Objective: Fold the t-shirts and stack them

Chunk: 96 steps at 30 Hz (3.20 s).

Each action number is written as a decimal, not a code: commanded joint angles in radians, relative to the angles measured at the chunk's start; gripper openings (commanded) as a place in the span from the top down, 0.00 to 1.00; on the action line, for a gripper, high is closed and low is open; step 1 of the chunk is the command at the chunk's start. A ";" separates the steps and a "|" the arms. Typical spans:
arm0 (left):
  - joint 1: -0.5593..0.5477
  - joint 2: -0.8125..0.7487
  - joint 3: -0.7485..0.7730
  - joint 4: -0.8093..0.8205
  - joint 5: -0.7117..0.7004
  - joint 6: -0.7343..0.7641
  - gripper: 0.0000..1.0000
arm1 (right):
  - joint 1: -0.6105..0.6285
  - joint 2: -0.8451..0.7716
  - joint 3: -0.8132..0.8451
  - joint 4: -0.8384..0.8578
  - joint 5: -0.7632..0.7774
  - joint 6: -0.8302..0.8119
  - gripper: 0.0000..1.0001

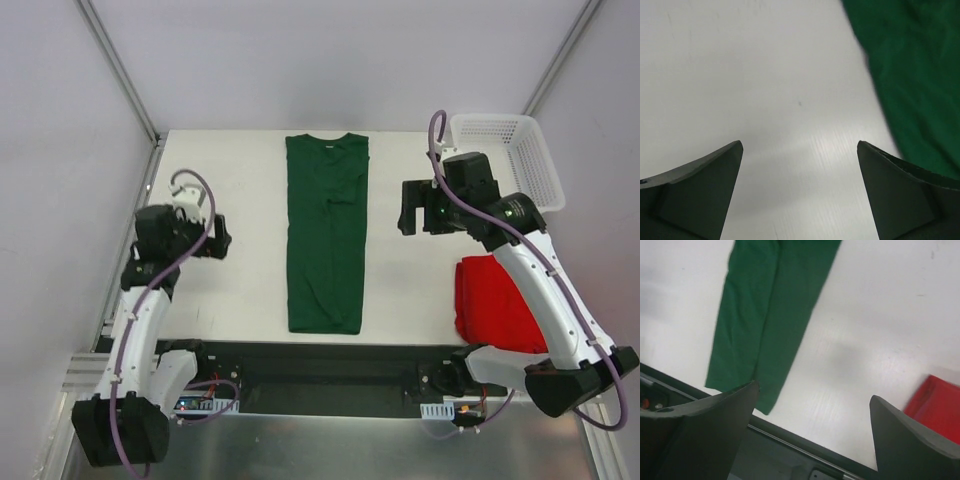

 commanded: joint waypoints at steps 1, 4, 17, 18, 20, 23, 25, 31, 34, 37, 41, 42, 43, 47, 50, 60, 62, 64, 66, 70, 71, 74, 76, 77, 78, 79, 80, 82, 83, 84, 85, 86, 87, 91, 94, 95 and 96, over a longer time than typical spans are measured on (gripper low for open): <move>-0.015 -0.185 -0.385 0.430 -0.122 0.012 0.01 | -0.006 -0.107 -0.049 -0.082 0.149 -0.042 0.04; -0.015 -0.072 -0.473 0.536 -0.178 -0.044 0.01 | -0.006 -0.127 -0.049 -0.134 0.167 -0.047 0.04; -0.015 0.329 -0.574 1.088 -0.014 -0.042 0.01 | -0.006 -0.159 -0.067 -0.239 0.203 0.005 0.04; -0.014 0.358 -0.603 1.178 0.006 -0.033 0.01 | -0.006 -0.164 -0.078 -0.231 0.197 0.008 0.04; -0.015 0.355 -0.632 1.213 0.014 -0.027 0.01 | -0.006 -0.163 -0.101 -0.217 0.188 0.014 0.04; -0.015 0.358 -0.787 1.526 -0.018 -0.039 0.01 | -0.006 -0.153 -0.121 -0.202 0.172 0.046 0.04; -0.018 0.380 -0.849 1.659 -0.027 -0.045 0.01 | -0.004 -0.149 -0.127 -0.182 0.158 0.056 0.04; -0.029 0.406 -0.699 1.377 -0.142 -0.077 0.01 | -0.004 -0.115 -0.117 -0.162 0.129 0.057 0.04; -0.029 0.392 -0.706 1.380 -0.097 -0.061 0.01 | 0.000 -0.090 -0.126 -0.135 0.111 0.051 0.04; -0.029 0.391 -0.706 1.380 -0.098 -0.064 0.01 | 0.003 -0.064 -0.141 -0.096 0.074 0.030 0.04; -0.030 0.389 -0.706 1.380 -0.098 -0.067 0.01 | 0.008 -0.006 -0.114 -0.091 0.082 -0.041 0.04; -0.029 0.389 -0.700 1.361 -0.104 -0.064 0.01 | 0.009 0.008 -0.103 -0.102 0.091 -0.050 0.04; -0.029 0.397 -0.706 1.394 -0.107 -0.067 0.01 | 0.014 0.029 -0.083 -0.117 0.109 -0.061 0.04; -0.029 0.394 -0.703 1.382 -0.107 -0.067 0.01 | 0.023 0.035 -0.098 -0.124 0.137 -0.078 0.04; -0.029 0.389 -0.701 1.376 -0.107 -0.067 0.01 | 0.032 0.005 -0.139 -0.090 0.157 -0.084 0.04; -0.029 0.391 -0.701 1.374 -0.106 -0.067 0.01 | 0.040 -0.139 -0.264 0.094 0.115 -0.026 0.04; -0.029 0.391 -0.701 1.374 -0.106 -0.065 0.01 | 0.042 -0.156 -0.272 0.103 0.118 -0.021 0.04; -0.029 0.391 -0.701 1.374 -0.106 -0.067 0.01 | 0.040 -0.167 -0.267 0.090 0.129 -0.023 0.04; -0.029 0.389 -0.701 1.374 -0.106 -0.067 0.01 | 0.045 -0.176 -0.267 0.079 0.141 -0.021 0.04; -0.029 0.391 -0.701 1.376 -0.107 -0.065 0.01 | 0.040 -0.198 -0.302 0.099 0.164 -0.009 0.04; -0.029 0.392 -0.701 1.374 -0.106 -0.067 0.01 | 0.042 -0.198 -0.307 0.105 0.161 -0.007 0.04; -0.029 0.392 -0.701 1.374 -0.107 -0.067 0.01 | 0.040 -0.189 -0.292 0.102 0.149 -0.012 0.04; -0.029 0.392 -0.701 1.374 -0.107 -0.067 0.01 | 0.040 -0.176 -0.276 0.088 0.151 -0.018 0.04; -0.029 0.391 -0.701 1.374 -0.107 -0.065 0.01 | 0.040 -0.157 -0.266 0.079 0.149 -0.021 0.04; -0.029 0.392 -0.700 1.373 -0.109 -0.068 0.01 | 0.040 -0.144 -0.235 0.055 0.145 -0.029 0.04; -0.030 0.394 -0.700 1.373 -0.109 -0.067 0.01 | 0.040 -0.127 -0.221 0.047 0.131 -0.042 0.04; -0.030 0.394 -0.698 1.373 -0.139 -0.076 0.01 | 0.040 -0.115 -0.210 0.039 0.119 -0.053 0.04; -0.030 0.337 -0.595 1.100 -0.272 -0.123 0.01 | 0.040 -0.071 -0.192 0.025 0.089 -0.065 0.04; -0.030 0.284 -0.500 0.904 -0.338 -0.172 0.01 | 0.042 -0.057 -0.192 0.024 0.088 -0.065 0.04; -0.032 0.279 -0.289 0.548 -0.389 -0.195 0.01 | 0.040 -0.025 -0.190 0.025 0.080 -0.067 0.04; -0.040 0.280 -0.205 0.455 -0.418 -0.211 0.01 | 0.040 -0.008 -0.190 0.025 0.056 -0.069 0.04; -0.046 0.277 -0.129 0.346 -0.393 -0.208 0.01 | 0.042 0.012 -0.186 0.025 0.040 -0.070 0.04; -0.050 0.269 0.000 0.270 -0.341 -0.214 0.01 | 0.040 0.028 -0.184 0.028 0.025 -0.069 0.04; -0.052 0.252 0.220 -0.061 -0.184 -0.440 0.01 | 0.042 0.103 -0.163 0.039 -0.053 -0.069 0.04; -0.050 0.297 0.343 -0.135 0.102 -0.470 0.01 | 0.034 0.118 -0.140 0.050 -0.119 -0.069 0.04; -0.072 0.379 0.399 -0.286 0.159 -0.461 0.01 | 0.023 0.121 -0.123 0.051 -0.156 -0.066 0.04; -0.084 0.434 0.567 -0.415 0.117 -0.447 0.01 | -0.013 0.118 -0.115 0.051 -0.200 -0.055 0.04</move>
